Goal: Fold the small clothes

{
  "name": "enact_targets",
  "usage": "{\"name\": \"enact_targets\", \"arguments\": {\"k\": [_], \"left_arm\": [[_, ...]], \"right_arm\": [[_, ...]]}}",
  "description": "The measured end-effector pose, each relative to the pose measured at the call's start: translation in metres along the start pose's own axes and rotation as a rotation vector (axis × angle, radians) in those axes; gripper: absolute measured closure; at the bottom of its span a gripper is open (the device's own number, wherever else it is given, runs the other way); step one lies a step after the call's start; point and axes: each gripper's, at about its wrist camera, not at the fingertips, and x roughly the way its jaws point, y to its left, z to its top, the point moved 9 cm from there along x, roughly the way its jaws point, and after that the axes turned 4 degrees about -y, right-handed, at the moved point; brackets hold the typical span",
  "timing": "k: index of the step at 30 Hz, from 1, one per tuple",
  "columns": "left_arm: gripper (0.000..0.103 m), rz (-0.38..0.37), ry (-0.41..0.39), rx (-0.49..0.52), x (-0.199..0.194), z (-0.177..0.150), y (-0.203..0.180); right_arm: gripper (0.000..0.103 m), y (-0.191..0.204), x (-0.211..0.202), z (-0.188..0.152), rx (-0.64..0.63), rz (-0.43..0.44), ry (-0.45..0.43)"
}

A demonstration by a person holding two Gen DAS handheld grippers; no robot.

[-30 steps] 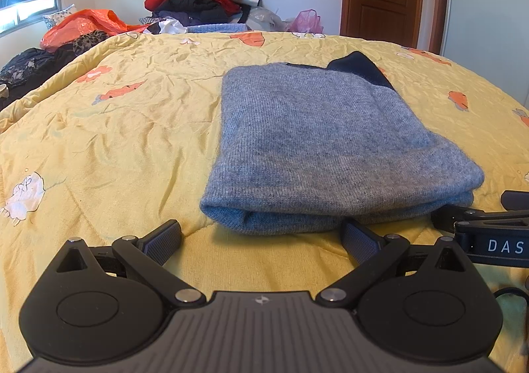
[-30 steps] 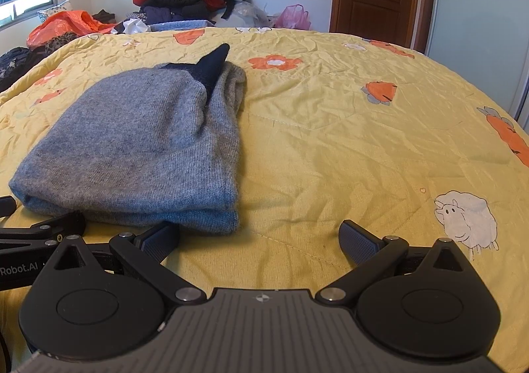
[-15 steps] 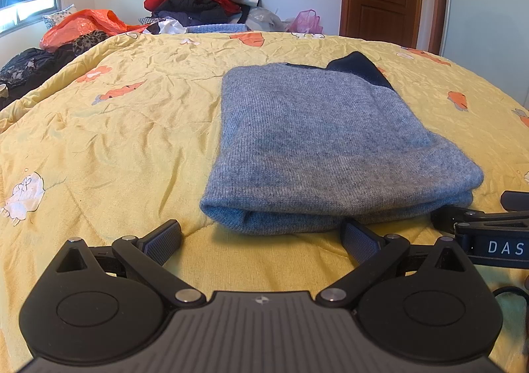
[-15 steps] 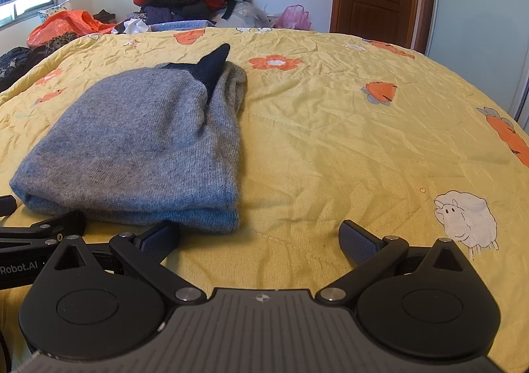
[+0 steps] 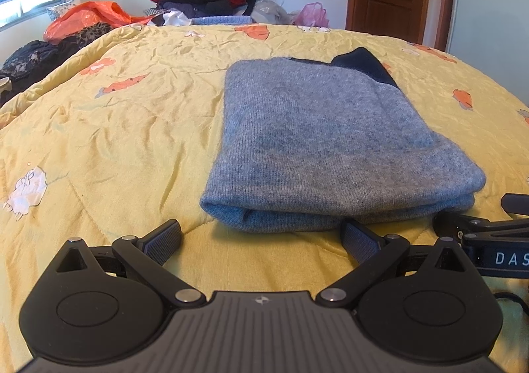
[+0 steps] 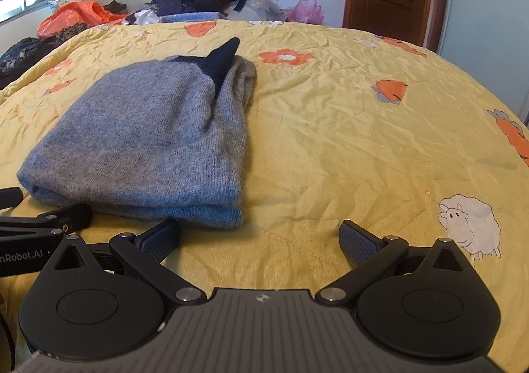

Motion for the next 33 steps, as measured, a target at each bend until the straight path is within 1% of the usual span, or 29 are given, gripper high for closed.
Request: {"name": "enact_targets", "arguments": {"k": [8, 11, 15, 17, 20, 25, 27, 33], "left_arm": [[0.000, 0.025, 0.048, -0.020, -0.003, -0.002, -0.002], [0.000, 0.032, 0.050, -0.021, -0.003, -0.002, -0.003], [0.000, 0.062, 0.082, -0.042, -0.012, -0.004, -0.002], [0.000, 0.067, 0.079, -0.031, -0.017, -0.003, -0.004], [0.000, 0.047, 0.065, -0.027, -0.025, 0.000, -0.009], [0.000, 0.079, 0.028, 0.006, -0.033, 0.007, -0.011], [0.000, 0.080, 0.027, 0.005, -0.033, 0.007, -0.011], [0.000, 0.092, 0.029, 0.007, -0.031, 0.005, -0.010]], "right_arm": [[0.000, -0.001, -0.001, 0.000, -0.005, 0.012, 0.002], [0.000, 0.000, -0.002, -0.001, -0.006, 0.014, 0.002], [0.000, 0.002, -0.006, -0.001, -0.036, 0.035, 0.007], [0.000, 0.002, -0.006, -0.001, -0.044, 0.027, 0.002], [0.000, 0.000, -0.006, 0.000, -0.032, 0.034, 0.009], [0.000, 0.002, -0.011, 0.002, -0.064, 0.022, -0.015], [0.000, 0.004, -0.007, -0.002, -0.075, 0.033, 0.008], [0.000, 0.000, -0.006, -0.002, -0.028, 0.061, 0.014]]}}
